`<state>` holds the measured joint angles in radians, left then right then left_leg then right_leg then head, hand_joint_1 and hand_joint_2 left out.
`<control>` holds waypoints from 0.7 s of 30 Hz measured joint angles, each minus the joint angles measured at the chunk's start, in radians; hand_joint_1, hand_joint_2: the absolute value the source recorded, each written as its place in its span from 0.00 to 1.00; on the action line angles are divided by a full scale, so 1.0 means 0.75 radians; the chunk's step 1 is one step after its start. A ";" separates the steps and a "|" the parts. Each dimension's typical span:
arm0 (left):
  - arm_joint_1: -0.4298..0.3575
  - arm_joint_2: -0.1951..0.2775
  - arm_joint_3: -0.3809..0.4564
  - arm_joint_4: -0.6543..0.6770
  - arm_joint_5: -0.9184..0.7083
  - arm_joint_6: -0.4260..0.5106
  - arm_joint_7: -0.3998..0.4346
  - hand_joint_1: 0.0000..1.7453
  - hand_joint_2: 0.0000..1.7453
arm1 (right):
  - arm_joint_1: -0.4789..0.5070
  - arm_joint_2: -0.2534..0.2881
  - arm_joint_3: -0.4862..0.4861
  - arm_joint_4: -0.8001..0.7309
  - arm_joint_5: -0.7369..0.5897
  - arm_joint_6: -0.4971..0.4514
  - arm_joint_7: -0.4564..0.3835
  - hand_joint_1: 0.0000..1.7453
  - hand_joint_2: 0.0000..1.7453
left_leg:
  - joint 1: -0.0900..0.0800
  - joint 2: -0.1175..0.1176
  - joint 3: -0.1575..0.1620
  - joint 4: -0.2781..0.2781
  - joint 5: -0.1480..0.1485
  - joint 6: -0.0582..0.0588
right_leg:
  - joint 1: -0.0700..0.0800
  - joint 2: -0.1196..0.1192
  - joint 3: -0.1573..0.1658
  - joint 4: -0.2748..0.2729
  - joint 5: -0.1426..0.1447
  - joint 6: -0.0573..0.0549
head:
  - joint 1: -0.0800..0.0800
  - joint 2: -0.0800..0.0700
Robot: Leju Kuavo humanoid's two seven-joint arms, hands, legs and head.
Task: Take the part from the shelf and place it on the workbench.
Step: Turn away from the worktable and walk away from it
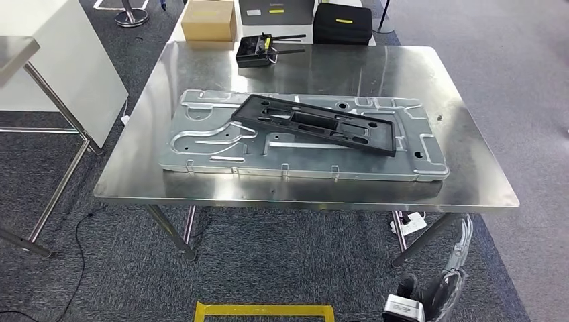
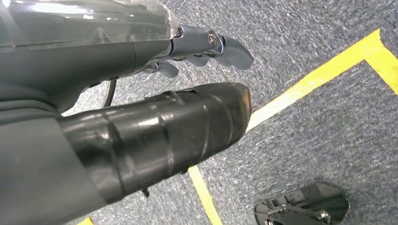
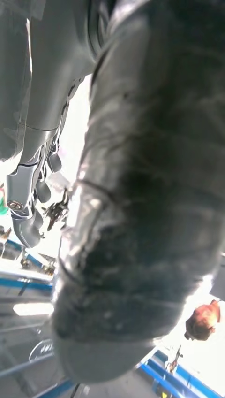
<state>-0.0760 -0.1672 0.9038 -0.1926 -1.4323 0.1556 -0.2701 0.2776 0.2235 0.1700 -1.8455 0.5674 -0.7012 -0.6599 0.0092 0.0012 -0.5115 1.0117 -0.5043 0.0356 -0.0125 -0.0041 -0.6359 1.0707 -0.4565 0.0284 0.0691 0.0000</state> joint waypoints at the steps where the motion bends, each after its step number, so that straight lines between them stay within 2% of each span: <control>1: -0.001 0.000 0.000 0.000 0.000 0.000 -0.001 0.00 0.00 | 0.002 -0.002 0.000 -0.001 -0.012 0.000 0.005 0.00 0.00 | 0.000 0.003 -0.011 -0.001 0.011 0.009 | -0.002 0.001 -0.022 0.058 -0.053 0.004 | 0.001 0.000; 3: 0.000 0.000 0.000 0.000 0.000 0.000 -0.002 0.00 0.00 | 0.006 -0.006 -0.003 -0.003 -0.025 0.000 0.010 0.00 0.00 | -0.005 0.006 -0.035 0.002 0.029 0.018 | -0.001 0.001 -0.074 0.223 -0.167 0.010 | 0.000 0.000; 4: 0.001 0.000 0.000 0.000 0.000 0.000 -0.002 0.00 0.00 | 0.008 -0.007 -0.005 -0.003 -0.028 0.000 0.010 0.00 0.00 | -0.009 0.007 -0.049 0.004 0.038 0.020 | -0.001 0.001 -0.087 0.286 -0.197 0.010 | 0.000 0.000; 5: 0.002 0.000 0.000 0.000 0.000 0.000 -0.003 0.00 0.00 | 0.010 -0.008 -0.008 -0.003 -0.031 0.000 0.010 0.00 0.00 | -0.012 0.008 -0.063 0.007 0.046 0.020 | 0.000 0.001 -0.077 0.306 -0.200 0.007 | 0.000 0.000; 6: 0.002 0.000 0.000 0.000 0.000 0.000 -0.003 0.00 0.00 | 0.012 -0.008 -0.010 -0.003 -0.032 0.000 0.010 0.00 0.00 | -0.016 0.008 -0.074 0.009 0.053 0.020 | 0.002 0.002 -0.042 0.275 -0.181 0.001 | 0.000 0.000; 9: 0.002 -0.001 0.000 0.000 0.000 0.000 -0.004 0.00 0.00 | 0.012 -0.008 -0.011 -0.009 -0.038 0.000 0.008 0.00 0.00 | -0.023 0.007 -0.093 0.009 0.072 0.014 | 0.017 0.001 0.138 0.010 -0.104 -0.034 | -0.001 0.000; 10: 0.002 -0.002 0.000 0.000 0.000 0.000 -0.005 0.00 0.00 | 0.013 -0.008 -0.012 -0.013 -0.041 0.000 0.007 0.00 0.00 | -0.023 0.007 -0.095 0.008 0.079 0.008 | 0.024 0.000 0.174 -0.050 -0.091 -0.043 | 0.000 0.000; 11: 0.002 -0.002 0.000 0.000 0.000 -0.001 -0.007 0.00 0.00 | 0.013 -0.008 -0.012 -0.017 -0.044 0.000 0.006 0.00 0.00 | -0.020 0.008 -0.097 0.007 0.086 0.000 | 0.030 -0.001 0.188 -0.082 -0.088 -0.050 | 0.000 0.000; 12: 0.001 -0.003 0.000 0.000 0.000 -0.001 -0.009 0.00 0.00 | 0.014 -0.008 -0.013 -0.019 -0.048 0.000 0.006 0.00 0.00 | -0.018 0.008 -0.097 0.004 0.094 -0.009 | 0.034 -0.002 0.187 -0.088 -0.078 -0.052 | 0.000 0.000; 14: 0.001 -0.003 0.000 0.000 0.000 -0.001 -0.014 0.00 0.00 | 0.016 -0.008 -0.016 -0.023 -0.055 0.000 0.006 0.00 0.00 | -0.017 0.008 -0.103 0.010 0.090 -0.025 | 0.027 -0.004 0.182 -0.112 -0.057 -0.063 | 0.000 0.000; 15: 0.001 -0.003 0.001 0.000 -0.001 -0.001 -0.017 0.00 0.00 | 0.016 -0.008 -0.017 -0.024 -0.059 0.000 0.006 0.00 0.00 | -0.017 0.007 -0.113 0.032 0.064 -0.032 | 0.021 -0.006 0.177 -0.123 -0.044 -0.070 | -0.001 0.000; 16: 0.002 -0.003 0.001 0.000 -0.002 -0.002 -0.019 0.00 0.00 | 0.017 -0.008 -0.018 -0.025 -0.061 0.000 0.006 0.00 0.00 | -0.015 0.005 -0.131 0.081 0.017 -0.039 | 0.016 -0.008 0.169 -0.132 -0.030 -0.075 | -0.002 0.000; 18: 0.003 -0.002 0.001 0.000 -0.003 -0.002 -0.022 0.00 0.00 | 0.019 -0.008 -0.021 -0.025 -0.065 0.000 0.006 0.00 0.00 | -0.008 0.004 -0.180 0.234 -0.097 -0.053 | 0.017 -0.011 0.141 -0.130 -0.011 -0.080 | -0.003 0.000; 19: 0.003 -0.002 0.001 0.000 -0.004 -0.002 -0.022 0.00 0.00 | 0.020 -0.008 -0.022 -0.025 -0.065 0.000 0.006 0.00 0.00 | -0.003 0.004 -0.196 0.305 -0.133 -0.060 | 0.017 -0.012 0.124 -0.125 -0.002 -0.078 | -0.003 0.000; 20: 0.003 -0.002 0.000 0.000 -0.004 -0.002 -0.023 0.00 0.00 | 0.021 -0.008 -0.024 -0.025 -0.066 0.000 0.006 0.00 0.00 | 0.001 0.005 -0.195 0.340 -0.140 -0.067 | 0.015 -0.013 0.108 -0.119 0.006 -0.075 | -0.003 0.000; 21: 0.004 -0.002 0.000 0.000 -0.004 -0.002 -0.023 0.00 0.00 | 0.021 -0.008 -0.025 -0.025 -0.066 0.000 0.006 0.00 0.00 | 0.005 0.005 -0.170 0.328 -0.121 -0.073 | 0.013 -0.014 0.090 -0.109 0.012 -0.071 | -0.003 0.000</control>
<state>-0.0734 -0.1687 0.9041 -0.1926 -1.4351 0.1545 -0.2872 0.2933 0.2174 0.1513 -1.8639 0.5180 -0.7010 -0.6554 0.0131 0.0049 -0.6389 1.2574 -0.5948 -0.0188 -0.0028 -0.0147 -0.5682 0.9886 -0.4475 -0.0248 0.0668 0.0000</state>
